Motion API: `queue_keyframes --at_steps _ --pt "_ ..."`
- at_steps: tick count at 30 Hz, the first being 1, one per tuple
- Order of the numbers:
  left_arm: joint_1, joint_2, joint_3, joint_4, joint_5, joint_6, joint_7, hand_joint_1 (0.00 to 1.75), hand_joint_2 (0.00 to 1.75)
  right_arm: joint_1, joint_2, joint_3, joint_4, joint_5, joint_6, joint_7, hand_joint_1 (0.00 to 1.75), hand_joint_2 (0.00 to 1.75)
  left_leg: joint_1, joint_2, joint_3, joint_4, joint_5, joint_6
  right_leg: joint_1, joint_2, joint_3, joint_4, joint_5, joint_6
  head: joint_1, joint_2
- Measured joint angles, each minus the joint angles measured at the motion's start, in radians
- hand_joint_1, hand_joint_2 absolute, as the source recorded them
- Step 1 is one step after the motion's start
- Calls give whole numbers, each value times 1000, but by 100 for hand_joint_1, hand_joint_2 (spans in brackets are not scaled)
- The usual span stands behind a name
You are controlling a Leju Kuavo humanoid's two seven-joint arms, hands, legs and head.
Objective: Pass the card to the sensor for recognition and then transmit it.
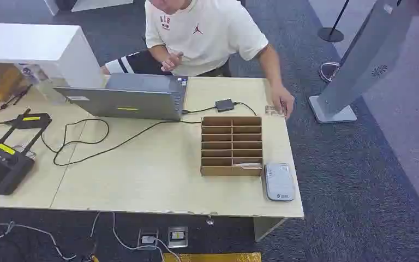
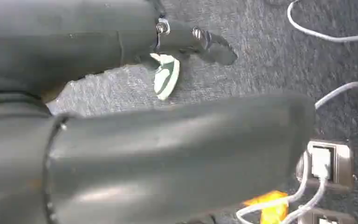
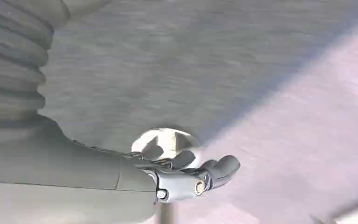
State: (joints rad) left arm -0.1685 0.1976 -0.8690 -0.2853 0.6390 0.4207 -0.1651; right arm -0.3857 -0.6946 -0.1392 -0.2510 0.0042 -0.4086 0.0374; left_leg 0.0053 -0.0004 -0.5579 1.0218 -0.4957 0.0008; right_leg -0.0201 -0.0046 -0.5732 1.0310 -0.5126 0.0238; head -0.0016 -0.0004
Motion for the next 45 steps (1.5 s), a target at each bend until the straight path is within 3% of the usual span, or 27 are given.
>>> queue_keyframes --at_steps 4,7,10,14,16,19,26,30,35,45 --pt "3 -13 3 0 2 2 -11 0 0 -102 -77 -42 -33 31 0 -34 0 175 -1 -3 -2 0 1 1 -2 -3 -1 0 0 1 0 0" --pt "2 -21 11 0 5 8 -21 0 0 -208 -129 -80 -76 55 -3 -94 0 175 -2 -3 -2 0 1 1 -2 -3 -1 2 0 0 2 0" --pt "2 -31 16 0 12 12 -28 0 0 -304 -149 -92 -113 69 -12 -147 0 175 -2 -3 -2 0 1 1 -2 -4 0 2 0 0 2 0" --pt "1 -42 23 1 18 16 -42 0 0 -420 -146 -92 -167 95 -45 -258 0 175 -2 -3 -3 0 2 2 -1 -5 0 2 0 0 2 0" --pt "1 -40 23 2 -2 -22 -42 0 0 -478 -134 -82 -197 106 -65 -282 0 175 -1 -3 -4 0 2 2 -1 -5 0 3 0 0 2 0" --pt "-4 -16 21 2 -11 -84 -42 0 0 -538 -108 -53 -243 122 -78 -303 0 175 0 -6 -4 0 3 1 1 -7 0 3 0 0 2 0" --pt "-6 6 22 5 -15 -84 -42 0 0 -637 -22 51 -314 221 -36 -300 0 175 1 -8 -4 0 5 0 1 -9 0 3 0 0 2 0" --pt "-7 8 21 5 -27 -84 -42 0 0 -649 24 145 -370 351 23 -262 0 175 1 -11 -4 0 5 0 2 -12 0 3 0 0 1 0" --pt "-6 14 21 5 -43 -86 -49 0 0 -613 61 207 -453 435 60 -230 0 175 1 -12 -4 0 5 0 2 -12 0 3 0 0 2 0" --pt "-7 27 18 6 -102 -87 -58 0 0 -406 77 218 -669 512 87 -156 0 175 2 -12 -4 0 5 0 2 -12 -1 2 0 0 2 0"
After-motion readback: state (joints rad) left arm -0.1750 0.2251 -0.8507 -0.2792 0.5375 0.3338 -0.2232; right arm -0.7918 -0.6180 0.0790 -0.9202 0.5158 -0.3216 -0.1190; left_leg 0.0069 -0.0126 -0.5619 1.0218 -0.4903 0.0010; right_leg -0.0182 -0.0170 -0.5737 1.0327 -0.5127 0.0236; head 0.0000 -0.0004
